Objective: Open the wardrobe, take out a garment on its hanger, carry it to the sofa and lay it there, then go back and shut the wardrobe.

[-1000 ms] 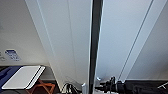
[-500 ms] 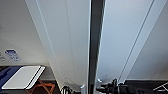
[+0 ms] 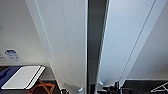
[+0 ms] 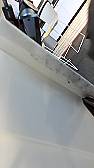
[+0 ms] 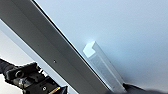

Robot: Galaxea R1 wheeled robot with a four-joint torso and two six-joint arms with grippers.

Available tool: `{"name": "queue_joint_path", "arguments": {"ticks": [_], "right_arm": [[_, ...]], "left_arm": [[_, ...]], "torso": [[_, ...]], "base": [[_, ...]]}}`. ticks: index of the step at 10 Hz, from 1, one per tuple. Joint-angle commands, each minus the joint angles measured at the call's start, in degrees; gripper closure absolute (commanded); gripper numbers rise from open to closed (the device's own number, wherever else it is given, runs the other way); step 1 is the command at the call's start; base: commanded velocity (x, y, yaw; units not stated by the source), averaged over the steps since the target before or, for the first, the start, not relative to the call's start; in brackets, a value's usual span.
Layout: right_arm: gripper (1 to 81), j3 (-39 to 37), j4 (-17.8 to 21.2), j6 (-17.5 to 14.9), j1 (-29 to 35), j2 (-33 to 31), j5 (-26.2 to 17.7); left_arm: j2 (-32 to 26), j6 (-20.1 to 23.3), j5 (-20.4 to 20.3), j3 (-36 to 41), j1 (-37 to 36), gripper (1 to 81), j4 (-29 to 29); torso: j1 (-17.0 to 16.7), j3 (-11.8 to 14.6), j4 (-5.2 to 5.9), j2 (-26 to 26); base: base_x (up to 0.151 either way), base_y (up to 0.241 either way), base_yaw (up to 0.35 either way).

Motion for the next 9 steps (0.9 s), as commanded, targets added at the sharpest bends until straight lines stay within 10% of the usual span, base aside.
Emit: {"name": "queue_joint_path", "arguments": {"ticks": [1, 9], "right_arm": [[1.0, 10.17, -1.01, 2.07, 0.78, 3.01, 0.79], [1.0, 15.18, -6.37, 2.07, -1.7, -0.14, -6.07]], "left_arm": [[3.65, -1.29, -14.16, 11.73, -1.72, 1.0, -3.52], [2.78, -1.21, -13.55, 13.05, -1.8, 1.0, -3.0]], "torso": [[0.0, 0.0, 0.0, 0.0], [0.0, 0.02, 0.0, 0.0]], "base": [[0.0, 0.0, 0.0], [0.0, 0.0, 0.0]]}}
